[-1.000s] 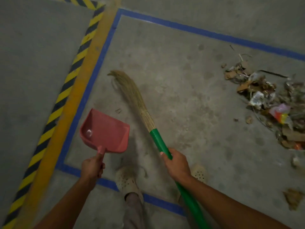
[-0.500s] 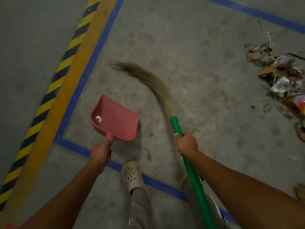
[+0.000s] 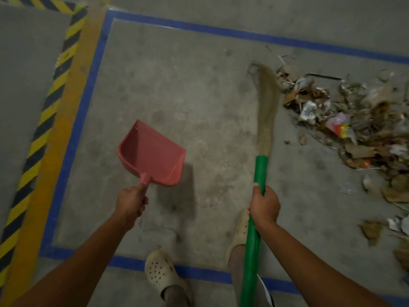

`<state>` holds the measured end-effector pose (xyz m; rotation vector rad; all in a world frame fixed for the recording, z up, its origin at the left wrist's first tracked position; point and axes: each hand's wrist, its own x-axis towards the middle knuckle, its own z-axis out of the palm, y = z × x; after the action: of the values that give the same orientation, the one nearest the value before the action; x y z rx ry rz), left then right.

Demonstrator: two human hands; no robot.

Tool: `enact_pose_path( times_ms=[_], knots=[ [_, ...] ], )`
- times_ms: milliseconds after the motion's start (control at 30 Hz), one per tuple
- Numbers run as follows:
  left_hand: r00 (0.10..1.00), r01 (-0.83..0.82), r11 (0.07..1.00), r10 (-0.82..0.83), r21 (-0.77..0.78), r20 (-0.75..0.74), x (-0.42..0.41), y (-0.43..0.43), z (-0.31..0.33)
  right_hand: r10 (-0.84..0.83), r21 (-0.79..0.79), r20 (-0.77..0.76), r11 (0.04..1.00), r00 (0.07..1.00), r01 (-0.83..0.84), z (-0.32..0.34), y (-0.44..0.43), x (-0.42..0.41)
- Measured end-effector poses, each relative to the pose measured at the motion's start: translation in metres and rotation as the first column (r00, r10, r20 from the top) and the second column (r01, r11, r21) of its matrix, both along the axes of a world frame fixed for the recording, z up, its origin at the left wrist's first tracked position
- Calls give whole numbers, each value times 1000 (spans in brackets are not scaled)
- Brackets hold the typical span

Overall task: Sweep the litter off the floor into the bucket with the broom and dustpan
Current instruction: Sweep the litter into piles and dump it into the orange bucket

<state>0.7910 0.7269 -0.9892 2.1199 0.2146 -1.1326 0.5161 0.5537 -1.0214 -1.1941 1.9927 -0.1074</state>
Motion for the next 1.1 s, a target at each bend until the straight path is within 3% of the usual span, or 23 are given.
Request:
enact_pose_path(
  times_ms=[133,267,567,767,900,1033,1100],
  knots=[
    [999,44,999,-45,15,8,-10,-49,2,181,65,35,981,983,-183,8,-23,0],
    [997,69,997,-70,36,32,-30,-98,5,229,125,29,965,973,-230,15,-55,-8],
    [974,223,975,-222,-9,45,-38,-239,14,47,96,180,993,983,-65,23,-142,-21],
    [942,336,942,-336,1,17,-24,-310,-13,70,281,156,953,985,-113,-8,-204,11],
    [901,433,900,-433,54,-22,-6,-347,-39,-138,384,61,917,989,104,-46,-234,7],
    [871,492,868,-491,71,-30,7,-379,-51,-324,353,-73,876,943,329,-68,-251,-27],
    [853,522,850,-522,68,-29,9,-396,-51,-473,293,-108,825,874,483,-67,-260,-50]
  ],
)
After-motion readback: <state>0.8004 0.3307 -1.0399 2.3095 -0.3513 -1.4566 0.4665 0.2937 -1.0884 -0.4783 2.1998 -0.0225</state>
